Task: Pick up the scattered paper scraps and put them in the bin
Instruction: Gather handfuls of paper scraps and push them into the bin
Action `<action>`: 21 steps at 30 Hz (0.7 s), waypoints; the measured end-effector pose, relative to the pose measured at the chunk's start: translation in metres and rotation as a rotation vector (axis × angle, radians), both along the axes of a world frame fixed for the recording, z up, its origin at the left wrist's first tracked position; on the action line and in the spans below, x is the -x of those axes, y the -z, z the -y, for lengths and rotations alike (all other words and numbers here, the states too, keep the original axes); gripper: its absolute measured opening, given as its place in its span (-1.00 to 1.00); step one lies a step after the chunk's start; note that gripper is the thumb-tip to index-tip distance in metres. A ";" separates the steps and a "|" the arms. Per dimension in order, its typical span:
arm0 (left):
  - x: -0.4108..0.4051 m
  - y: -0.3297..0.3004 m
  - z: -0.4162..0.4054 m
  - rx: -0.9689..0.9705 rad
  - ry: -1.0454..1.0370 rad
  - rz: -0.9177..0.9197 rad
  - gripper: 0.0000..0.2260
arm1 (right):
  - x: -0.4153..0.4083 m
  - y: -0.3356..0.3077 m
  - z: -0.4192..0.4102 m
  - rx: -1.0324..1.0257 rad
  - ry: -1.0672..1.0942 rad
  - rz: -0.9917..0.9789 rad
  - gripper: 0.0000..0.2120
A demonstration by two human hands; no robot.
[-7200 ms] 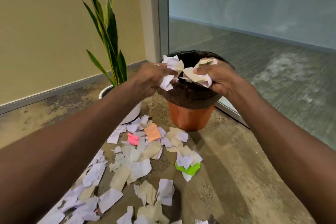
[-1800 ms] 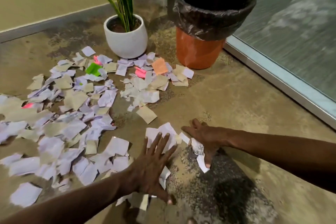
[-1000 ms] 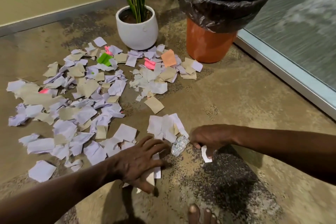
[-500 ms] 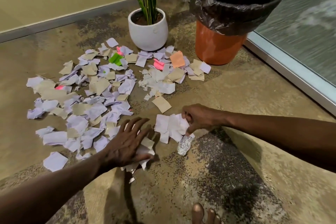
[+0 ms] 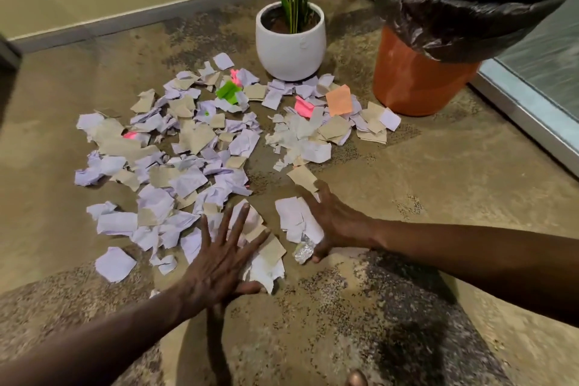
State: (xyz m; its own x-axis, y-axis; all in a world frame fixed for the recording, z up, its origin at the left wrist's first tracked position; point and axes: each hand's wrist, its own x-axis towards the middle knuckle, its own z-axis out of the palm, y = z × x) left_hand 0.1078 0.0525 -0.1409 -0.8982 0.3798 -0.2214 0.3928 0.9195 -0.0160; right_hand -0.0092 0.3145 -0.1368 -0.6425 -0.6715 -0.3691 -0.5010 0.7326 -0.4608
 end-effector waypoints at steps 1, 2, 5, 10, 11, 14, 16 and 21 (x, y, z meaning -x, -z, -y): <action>0.005 -0.001 -0.001 -0.007 -0.056 0.010 -0.01 | 0.004 -0.002 0.008 -0.021 -0.022 -0.008 0.45; 0.009 -0.002 -0.001 -0.013 -0.104 0.025 0.01 | 0.008 -0.003 0.015 -0.032 -0.046 -0.015 0.44; 0.016 0.004 -0.001 -0.009 -0.191 0.104 0.03 | 0.017 -0.007 0.030 -0.045 -0.111 -0.009 0.40; 0.023 -0.004 -0.004 -0.056 -0.243 0.141 -0.22 | 0.016 -0.004 0.044 -0.069 -0.236 -0.043 0.29; 0.024 -0.006 -0.004 -0.080 -0.242 0.108 -0.28 | 0.014 0.000 0.047 -0.035 -0.239 -0.040 0.28; 0.025 -0.010 -0.010 -0.247 -0.273 0.079 -0.47 | 0.009 0.015 0.053 0.070 -0.228 -0.047 0.20; 0.024 -0.017 -0.016 -0.409 -0.343 0.137 -0.39 | 0.005 0.019 0.054 0.149 -0.216 -0.096 0.08; 0.020 -0.024 -0.027 -0.759 -0.408 0.125 -0.79 | -0.004 0.018 0.053 0.204 -0.152 -0.111 -0.30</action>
State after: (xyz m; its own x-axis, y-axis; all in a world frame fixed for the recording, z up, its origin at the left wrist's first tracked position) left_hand 0.0875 0.0797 -0.1166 -0.9823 0.1183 -0.1453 -0.0123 0.7333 0.6798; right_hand -0.0049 0.2611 -0.1551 -0.5574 -0.8167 -0.1493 -0.6539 0.5426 -0.5273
